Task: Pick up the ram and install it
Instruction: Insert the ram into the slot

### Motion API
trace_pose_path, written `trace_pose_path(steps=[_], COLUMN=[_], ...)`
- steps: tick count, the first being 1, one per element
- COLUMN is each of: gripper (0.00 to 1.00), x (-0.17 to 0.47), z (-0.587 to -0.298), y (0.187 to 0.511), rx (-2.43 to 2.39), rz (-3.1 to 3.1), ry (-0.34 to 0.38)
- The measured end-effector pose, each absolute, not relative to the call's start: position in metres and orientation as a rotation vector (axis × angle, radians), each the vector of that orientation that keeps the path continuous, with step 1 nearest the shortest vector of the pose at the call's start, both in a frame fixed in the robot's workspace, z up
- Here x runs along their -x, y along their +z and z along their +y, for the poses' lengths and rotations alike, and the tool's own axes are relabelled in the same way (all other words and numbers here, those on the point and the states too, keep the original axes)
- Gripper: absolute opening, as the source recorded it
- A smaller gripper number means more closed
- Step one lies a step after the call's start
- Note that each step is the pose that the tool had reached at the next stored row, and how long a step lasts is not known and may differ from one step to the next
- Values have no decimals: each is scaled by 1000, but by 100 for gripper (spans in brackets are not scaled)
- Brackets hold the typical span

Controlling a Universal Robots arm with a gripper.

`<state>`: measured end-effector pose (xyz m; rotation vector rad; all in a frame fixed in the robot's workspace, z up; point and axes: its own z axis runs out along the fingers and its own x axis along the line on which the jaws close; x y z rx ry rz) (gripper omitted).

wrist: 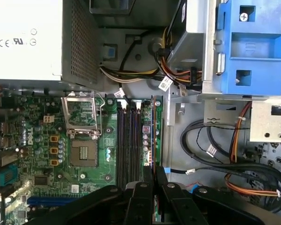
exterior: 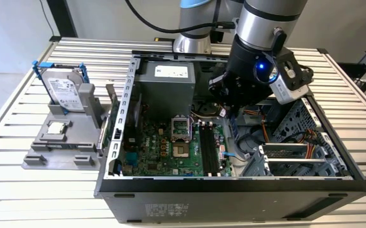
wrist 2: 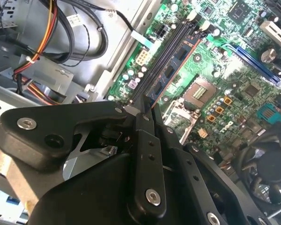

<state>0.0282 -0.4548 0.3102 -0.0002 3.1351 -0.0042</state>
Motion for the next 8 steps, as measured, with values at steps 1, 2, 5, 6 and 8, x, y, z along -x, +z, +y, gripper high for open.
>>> trace_pose_path(steps=[1,2,5,6,8], gripper=[0,0,0,0,0], x=[-28,-28,-28,-28,-28], z=[-455,-455,-455,-455,-455], y=[308,307,302,301,298], rx=[0,0,0,0,0], rz=[3135,3135,3135,3135,3135], ry=[-4,-4,-4,-4,-4])
